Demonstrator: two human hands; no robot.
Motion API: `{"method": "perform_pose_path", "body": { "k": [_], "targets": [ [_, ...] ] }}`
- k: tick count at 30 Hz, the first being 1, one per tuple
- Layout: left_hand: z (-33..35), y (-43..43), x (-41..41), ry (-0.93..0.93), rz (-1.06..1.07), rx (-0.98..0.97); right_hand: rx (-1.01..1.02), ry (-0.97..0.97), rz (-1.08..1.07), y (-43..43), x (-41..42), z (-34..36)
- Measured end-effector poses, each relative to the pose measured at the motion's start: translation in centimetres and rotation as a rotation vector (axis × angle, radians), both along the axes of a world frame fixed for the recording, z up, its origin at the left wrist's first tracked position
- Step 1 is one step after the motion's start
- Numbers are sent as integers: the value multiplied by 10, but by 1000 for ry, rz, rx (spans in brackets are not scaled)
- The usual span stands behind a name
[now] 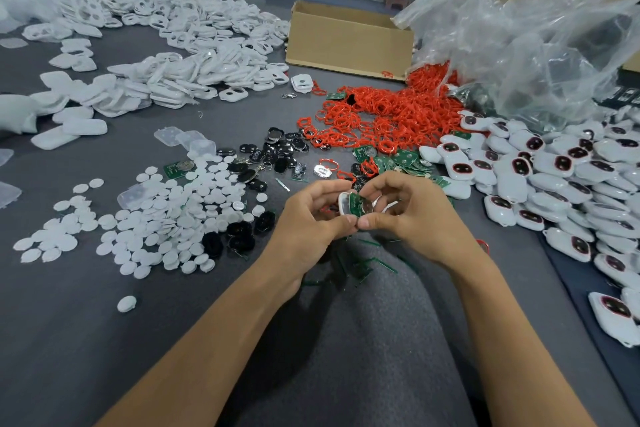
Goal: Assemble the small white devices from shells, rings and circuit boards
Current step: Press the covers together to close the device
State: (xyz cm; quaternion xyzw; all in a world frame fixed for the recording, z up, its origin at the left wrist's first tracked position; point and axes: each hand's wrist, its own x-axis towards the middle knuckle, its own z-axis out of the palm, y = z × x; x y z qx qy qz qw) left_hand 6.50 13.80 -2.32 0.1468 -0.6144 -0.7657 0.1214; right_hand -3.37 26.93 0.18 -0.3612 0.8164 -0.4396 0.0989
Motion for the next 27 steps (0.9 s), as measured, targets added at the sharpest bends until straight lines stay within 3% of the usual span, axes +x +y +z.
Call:
{"method": "perform_pose_path", "body": {
  "k": [12,21,27],
  "targets": [
    [2,1,-1,17,39,85,-64,-21,-20,-1,2,2],
    [-1,-1,-3,16,50,126,-9,308,-4,-4,8,4],
    [-2,-2,-4,21,43,140,35,385,23,-3,9,5]
  ]
}}
